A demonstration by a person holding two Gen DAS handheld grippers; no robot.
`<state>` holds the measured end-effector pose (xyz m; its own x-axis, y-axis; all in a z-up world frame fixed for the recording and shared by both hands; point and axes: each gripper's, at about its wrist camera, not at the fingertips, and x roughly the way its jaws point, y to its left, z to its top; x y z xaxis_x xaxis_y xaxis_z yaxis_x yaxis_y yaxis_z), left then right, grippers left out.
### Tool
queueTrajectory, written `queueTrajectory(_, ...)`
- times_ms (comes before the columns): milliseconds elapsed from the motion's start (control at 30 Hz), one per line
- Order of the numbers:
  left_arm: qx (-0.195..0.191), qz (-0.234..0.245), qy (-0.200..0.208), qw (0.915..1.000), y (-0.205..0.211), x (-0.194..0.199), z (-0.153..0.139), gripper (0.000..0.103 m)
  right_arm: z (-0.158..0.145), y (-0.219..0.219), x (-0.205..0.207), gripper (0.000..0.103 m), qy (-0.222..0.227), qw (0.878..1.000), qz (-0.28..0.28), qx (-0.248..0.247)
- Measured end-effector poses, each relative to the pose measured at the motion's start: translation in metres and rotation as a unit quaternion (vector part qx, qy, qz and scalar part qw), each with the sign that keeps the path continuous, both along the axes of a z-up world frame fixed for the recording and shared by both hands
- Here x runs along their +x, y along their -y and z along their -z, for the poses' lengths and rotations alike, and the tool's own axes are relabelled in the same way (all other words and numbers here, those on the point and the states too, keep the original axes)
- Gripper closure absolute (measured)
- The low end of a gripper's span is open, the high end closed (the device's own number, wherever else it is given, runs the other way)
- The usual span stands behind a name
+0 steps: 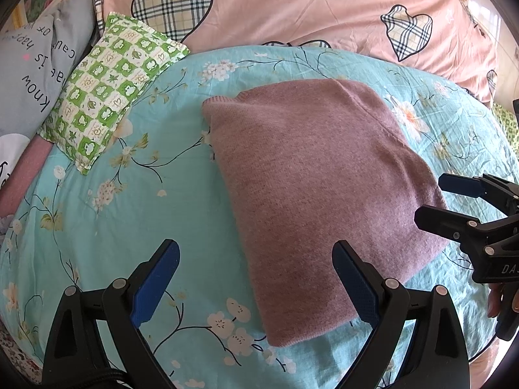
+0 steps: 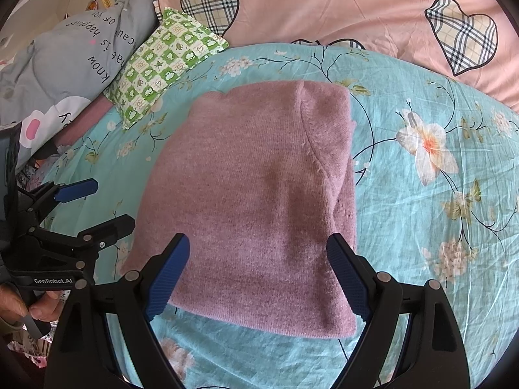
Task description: Fold small clothes
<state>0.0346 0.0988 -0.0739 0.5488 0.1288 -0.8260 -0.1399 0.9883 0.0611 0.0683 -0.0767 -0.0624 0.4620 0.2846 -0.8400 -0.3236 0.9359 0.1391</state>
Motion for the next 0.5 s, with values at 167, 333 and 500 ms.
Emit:
queueTrajectory(167, -0.001, -0.001, 0.0, 1.0, -0.0008, 0.0001, 0.0001, 0.007, 0.0, 0.0002, -0.0001, 0.016, 0.0, 1.0, 0.0, 0.0)
queueTrajectory(333, -0.002, -0.002, 0.003, 1.0, -0.0032, 0.0002, -0.001, 0.007, -0.0009, -0.0015, 0.0049, 0.016, 0.002, 1.0, -0.001, 0.001)
queueTrajectory(500, -0.005, -0.004, 0.001, 1.0, -0.0053, 0.0016, -0.0006, 0.007, -0.0008, -0.0017, 0.0057, 0.016, 0.0, 1.0, -0.001, 0.001)
